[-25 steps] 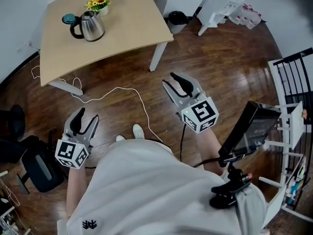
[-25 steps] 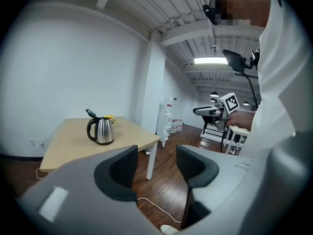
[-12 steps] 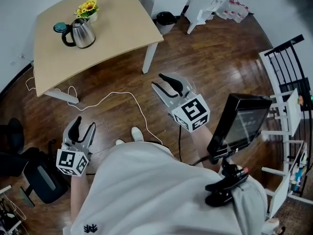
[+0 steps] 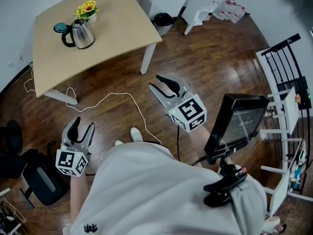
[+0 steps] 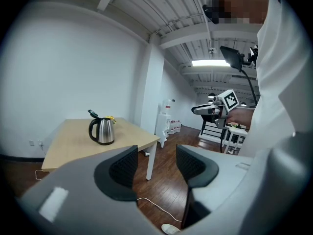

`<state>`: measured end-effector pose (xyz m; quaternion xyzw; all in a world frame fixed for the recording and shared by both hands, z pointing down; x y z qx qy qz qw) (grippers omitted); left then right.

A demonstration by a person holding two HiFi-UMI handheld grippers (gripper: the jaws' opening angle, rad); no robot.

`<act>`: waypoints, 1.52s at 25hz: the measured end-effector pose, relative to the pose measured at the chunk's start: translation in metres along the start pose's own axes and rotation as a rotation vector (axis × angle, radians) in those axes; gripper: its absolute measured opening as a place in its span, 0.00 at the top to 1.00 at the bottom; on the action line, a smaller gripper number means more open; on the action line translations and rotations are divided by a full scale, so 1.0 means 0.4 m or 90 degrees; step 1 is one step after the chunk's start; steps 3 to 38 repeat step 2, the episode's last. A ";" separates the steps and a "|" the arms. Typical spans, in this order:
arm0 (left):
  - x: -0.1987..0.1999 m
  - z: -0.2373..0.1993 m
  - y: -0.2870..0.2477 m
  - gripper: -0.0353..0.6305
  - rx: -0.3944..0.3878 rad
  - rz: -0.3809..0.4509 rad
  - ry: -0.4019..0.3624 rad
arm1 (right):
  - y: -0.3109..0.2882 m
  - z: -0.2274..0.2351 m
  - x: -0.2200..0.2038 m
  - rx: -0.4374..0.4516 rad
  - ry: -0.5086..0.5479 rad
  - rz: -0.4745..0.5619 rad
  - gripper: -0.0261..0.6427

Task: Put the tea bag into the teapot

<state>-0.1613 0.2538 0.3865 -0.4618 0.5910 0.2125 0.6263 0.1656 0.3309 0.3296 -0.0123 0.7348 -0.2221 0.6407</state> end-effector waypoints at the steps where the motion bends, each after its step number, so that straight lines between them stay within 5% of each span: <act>1: -0.001 -0.002 0.004 0.57 0.001 0.001 0.001 | 0.001 -0.004 0.001 0.000 0.001 -0.002 0.77; 38: -0.002 -0.004 0.008 0.57 0.002 0.001 0.002 | 0.003 -0.008 0.001 0.000 0.002 -0.004 0.77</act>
Point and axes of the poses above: the fingertips, and each gripper's own axes: y backward along the fingers, z to its right, x out of its top, the point moved 6 cm from there along y, backward along the fingers, and after that the axes turned 3 degrees about x, right-handed, at the moved point
